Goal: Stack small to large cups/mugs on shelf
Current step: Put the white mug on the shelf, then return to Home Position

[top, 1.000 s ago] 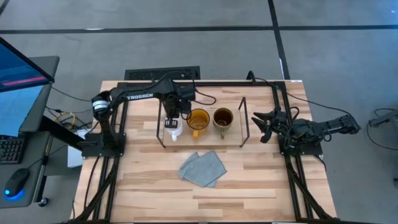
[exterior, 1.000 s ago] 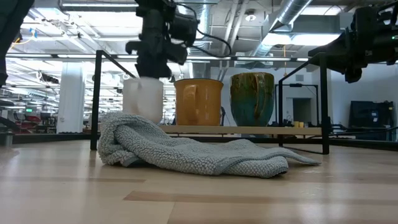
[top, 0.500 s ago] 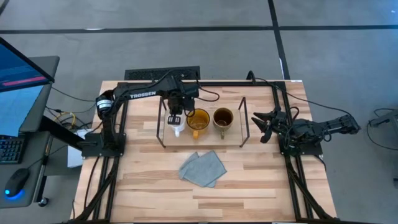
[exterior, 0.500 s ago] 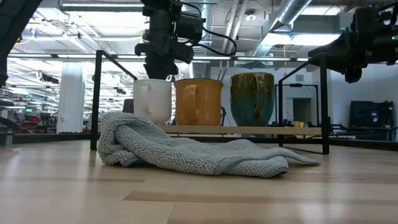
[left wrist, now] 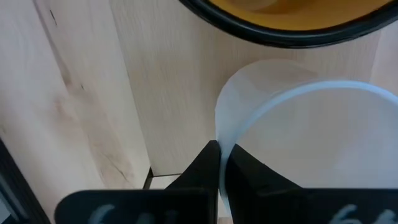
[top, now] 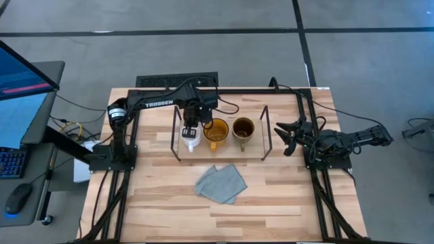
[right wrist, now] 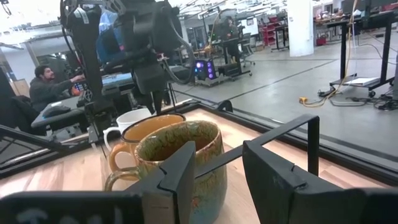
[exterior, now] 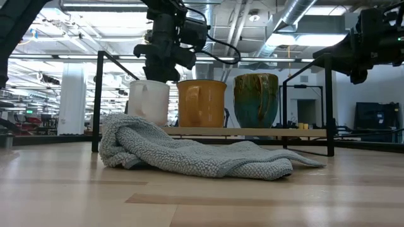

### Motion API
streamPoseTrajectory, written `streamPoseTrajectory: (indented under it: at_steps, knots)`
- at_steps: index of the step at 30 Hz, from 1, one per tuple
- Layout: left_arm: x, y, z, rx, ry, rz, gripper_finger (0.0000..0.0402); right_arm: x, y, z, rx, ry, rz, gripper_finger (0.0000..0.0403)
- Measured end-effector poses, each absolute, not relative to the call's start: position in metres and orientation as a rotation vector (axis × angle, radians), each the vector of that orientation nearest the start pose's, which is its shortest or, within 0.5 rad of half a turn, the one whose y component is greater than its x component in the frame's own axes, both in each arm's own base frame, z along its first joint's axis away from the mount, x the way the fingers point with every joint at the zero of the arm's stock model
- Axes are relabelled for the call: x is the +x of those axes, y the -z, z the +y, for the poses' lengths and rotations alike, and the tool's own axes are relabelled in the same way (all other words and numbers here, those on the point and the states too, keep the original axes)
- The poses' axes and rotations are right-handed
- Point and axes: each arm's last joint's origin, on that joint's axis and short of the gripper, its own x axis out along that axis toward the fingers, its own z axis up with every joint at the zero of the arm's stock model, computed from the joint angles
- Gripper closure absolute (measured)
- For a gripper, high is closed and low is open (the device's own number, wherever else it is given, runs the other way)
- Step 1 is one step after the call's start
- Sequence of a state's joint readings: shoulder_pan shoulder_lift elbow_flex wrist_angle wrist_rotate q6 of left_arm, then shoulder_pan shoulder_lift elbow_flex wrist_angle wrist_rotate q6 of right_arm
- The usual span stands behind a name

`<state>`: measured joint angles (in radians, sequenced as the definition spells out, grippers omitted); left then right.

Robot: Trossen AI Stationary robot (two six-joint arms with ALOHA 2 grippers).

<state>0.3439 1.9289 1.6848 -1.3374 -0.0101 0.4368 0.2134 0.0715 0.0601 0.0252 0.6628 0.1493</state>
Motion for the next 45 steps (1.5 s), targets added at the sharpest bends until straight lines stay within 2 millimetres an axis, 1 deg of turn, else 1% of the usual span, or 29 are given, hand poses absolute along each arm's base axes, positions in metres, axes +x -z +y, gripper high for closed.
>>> streamPoseTrajectory:
  at_steps: [12,19,23,33,37,45]
  knots:
    - [0.3439,-0.2523,0.1236,0.079,0.059,1.572,0.0398,0.0946,-0.1791,0.0023,0.144,0.449,-0.028,0.0249]
    - [0.3462,-0.2464,0.1243,0.079,0.054,1.579,0.036,0.0946,-0.1791,0.0023,0.144,0.449,-0.029,0.0249]
    - [0.3457,-0.2488,0.1233,0.059,0.065,1.566,0.0337,0.0946,-0.1791,0.0023,0.144,0.449,-0.029,0.0249]
    - [0.3442,-0.2489,0.1225,0.031,0.068,1.576,0.0264,0.0946,-0.1791,0.0023,0.145,0.449,-0.029,0.0249]
    - [0.3427,-0.2492,0.122,0.032,0.079,1.591,0.0252,0.0946,-0.1791,0.0023,0.144,0.449,-0.029,0.0249]
    - [0.3416,-0.2516,0.1212,0.023,0.087,1.585,0.025,0.0946,-0.1791,0.0023,0.144,0.449,-0.029,0.0249]
